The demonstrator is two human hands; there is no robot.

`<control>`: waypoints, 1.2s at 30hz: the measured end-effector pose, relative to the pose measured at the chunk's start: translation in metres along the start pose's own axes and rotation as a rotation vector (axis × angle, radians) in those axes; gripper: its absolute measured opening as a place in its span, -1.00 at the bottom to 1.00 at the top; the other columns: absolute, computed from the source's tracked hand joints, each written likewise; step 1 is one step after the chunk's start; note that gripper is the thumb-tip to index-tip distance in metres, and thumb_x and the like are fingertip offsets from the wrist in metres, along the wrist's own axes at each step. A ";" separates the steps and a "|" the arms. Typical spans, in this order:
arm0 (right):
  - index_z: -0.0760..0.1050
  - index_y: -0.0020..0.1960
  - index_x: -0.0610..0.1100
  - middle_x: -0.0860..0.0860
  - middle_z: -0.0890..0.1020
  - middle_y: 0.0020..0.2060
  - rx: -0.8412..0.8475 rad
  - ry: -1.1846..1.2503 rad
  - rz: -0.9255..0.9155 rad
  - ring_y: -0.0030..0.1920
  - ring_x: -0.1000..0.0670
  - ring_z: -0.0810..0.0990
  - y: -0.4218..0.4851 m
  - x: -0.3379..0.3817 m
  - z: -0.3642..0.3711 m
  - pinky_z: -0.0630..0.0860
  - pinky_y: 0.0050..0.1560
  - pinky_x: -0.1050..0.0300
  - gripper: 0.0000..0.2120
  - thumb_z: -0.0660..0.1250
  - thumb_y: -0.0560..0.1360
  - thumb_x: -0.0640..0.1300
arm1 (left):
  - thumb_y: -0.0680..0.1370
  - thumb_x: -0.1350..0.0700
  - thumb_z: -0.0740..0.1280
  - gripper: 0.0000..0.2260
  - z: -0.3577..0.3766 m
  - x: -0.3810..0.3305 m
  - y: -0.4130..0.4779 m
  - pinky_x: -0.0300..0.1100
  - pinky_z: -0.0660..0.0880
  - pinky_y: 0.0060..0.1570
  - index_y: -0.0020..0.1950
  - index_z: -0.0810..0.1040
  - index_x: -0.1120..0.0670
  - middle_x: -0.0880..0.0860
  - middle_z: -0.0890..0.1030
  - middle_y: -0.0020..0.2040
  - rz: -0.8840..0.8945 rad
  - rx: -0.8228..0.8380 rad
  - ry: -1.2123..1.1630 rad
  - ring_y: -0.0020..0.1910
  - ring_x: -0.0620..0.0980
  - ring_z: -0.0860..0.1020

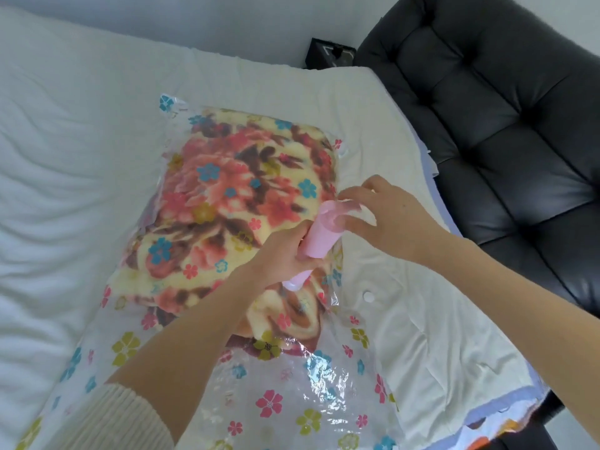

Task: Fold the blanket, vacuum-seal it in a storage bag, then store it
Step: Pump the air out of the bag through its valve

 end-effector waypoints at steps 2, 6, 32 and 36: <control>0.49 0.08 -0.12 0.02 0.46 -0.18 0.080 -0.029 -0.167 -0.25 -0.05 0.47 0.000 -0.001 0.008 0.28 -0.26 0.17 -0.67 0.19 0.56 0.12 | 0.34 -0.04 0.49 -0.38 0.003 0.000 0.000 -0.11 0.43 -0.06 0.31 0.39 0.17 0.11 0.62 0.07 0.002 0.028 0.002 0.00 0.12 0.57; 0.44 0.08 -0.17 -0.08 0.58 -0.28 -0.124 -0.351 -0.200 -0.26 -0.20 0.56 0.011 0.013 0.011 0.24 -0.37 0.08 -0.63 0.01 0.61 0.07 | 0.39 0.06 0.51 -0.42 0.005 0.007 -0.001 -0.21 0.38 -0.07 0.33 0.40 0.14 0.07 0.61 0.13 -0.001 0.015 -0.026 0.05 0.07 0.56; 0.52 0.18 -0.15 -0.08 0.45 -0.46 -0.730 -0.094 0.315 -0.47 -0.13 0.39 -0.012 0.033 -0.009 0.22 -0.44 0.14 -0.70 0.09 0.58 -0.12 | 0.34 0.06 0.54 -0.49 0.026 0.016 -0.009 -0.18 0.43 -0.05 0.23 0.49 0.06 -0.03 0.63 0.06 -0.138 0.011 -0.087 -0.03 -0.01 0.56; 0.55 0.22 -0.08 -0.01 0.42 -0.55 -0.365 -0.167 0.302 -0.58 -0.06 0.47 -0.026 0.046 0.066 0.09 -0.51 0.30 -0.64 0.35 0.43 -0.17 | 0.31 0.06 0.53 -0.49 0.029 0.018 -0.016 -0.15 0.48 0.01 0.22 0.51 0.07 0.00 0.64 0.06 -0.167 0.042 -0.076 0.02 0.01 0.59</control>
Point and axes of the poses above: each hand's wrist, its own y-axis towards the middle knuckle, its own z-axis out of the palm, x = y × z, the point moved 1 cm from there along y, towards the middle knuckle
